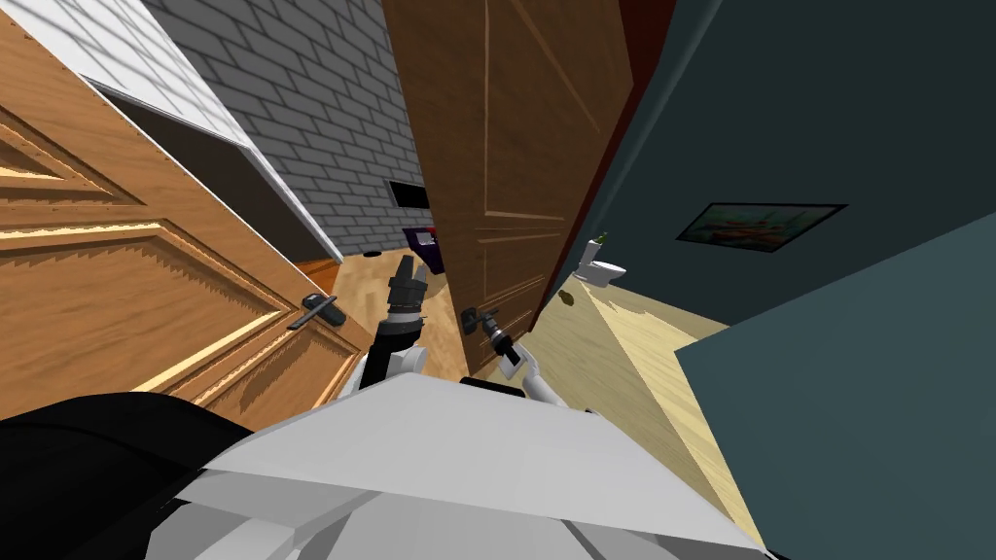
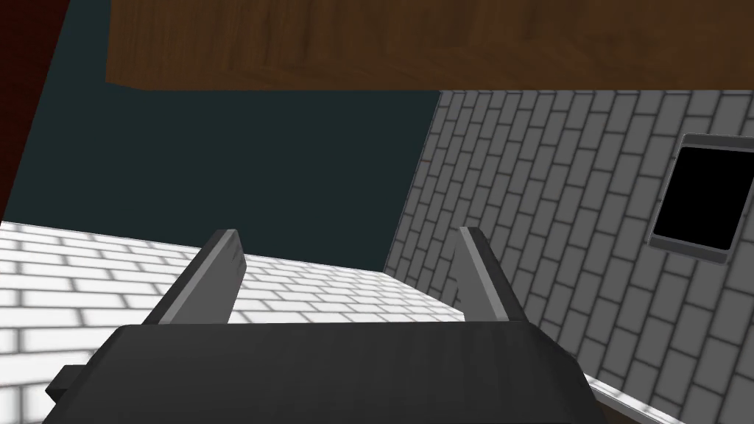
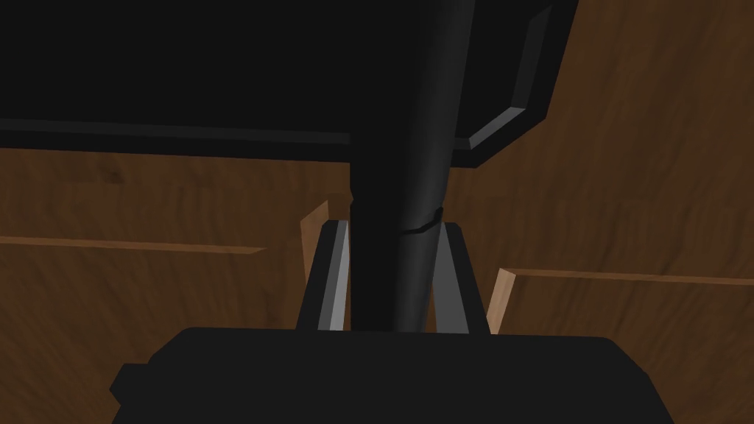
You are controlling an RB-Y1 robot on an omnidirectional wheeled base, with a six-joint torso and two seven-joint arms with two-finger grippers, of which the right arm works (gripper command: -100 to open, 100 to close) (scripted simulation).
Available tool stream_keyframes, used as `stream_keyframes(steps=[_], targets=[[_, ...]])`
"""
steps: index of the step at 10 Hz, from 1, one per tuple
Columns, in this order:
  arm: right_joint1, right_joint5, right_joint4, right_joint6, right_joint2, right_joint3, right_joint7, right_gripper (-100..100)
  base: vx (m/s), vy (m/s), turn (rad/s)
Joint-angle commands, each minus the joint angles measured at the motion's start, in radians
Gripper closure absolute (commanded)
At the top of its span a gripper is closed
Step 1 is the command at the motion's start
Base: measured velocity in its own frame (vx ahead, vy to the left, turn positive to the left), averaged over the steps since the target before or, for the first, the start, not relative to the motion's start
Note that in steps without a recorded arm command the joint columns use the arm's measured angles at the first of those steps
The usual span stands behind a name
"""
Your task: Push the door open
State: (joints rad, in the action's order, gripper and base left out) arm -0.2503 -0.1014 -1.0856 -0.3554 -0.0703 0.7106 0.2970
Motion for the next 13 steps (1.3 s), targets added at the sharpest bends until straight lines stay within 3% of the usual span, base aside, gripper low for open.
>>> stream_keyframes(steps=[1,7,13], targets=[[0.008,-0.015,0.000,0.002,-0.002,-0.025,-0.001,100,0.101,0.181,-0.115],[0.065,-0.078,-0.049,0.025,0.006,-0.080,0.005,100,0.117,0.196,-0.153],[0.123,-0.141,-0.099,0.048,0.036,-0.137,0.011,100,0.095,0.193,-0.141]])
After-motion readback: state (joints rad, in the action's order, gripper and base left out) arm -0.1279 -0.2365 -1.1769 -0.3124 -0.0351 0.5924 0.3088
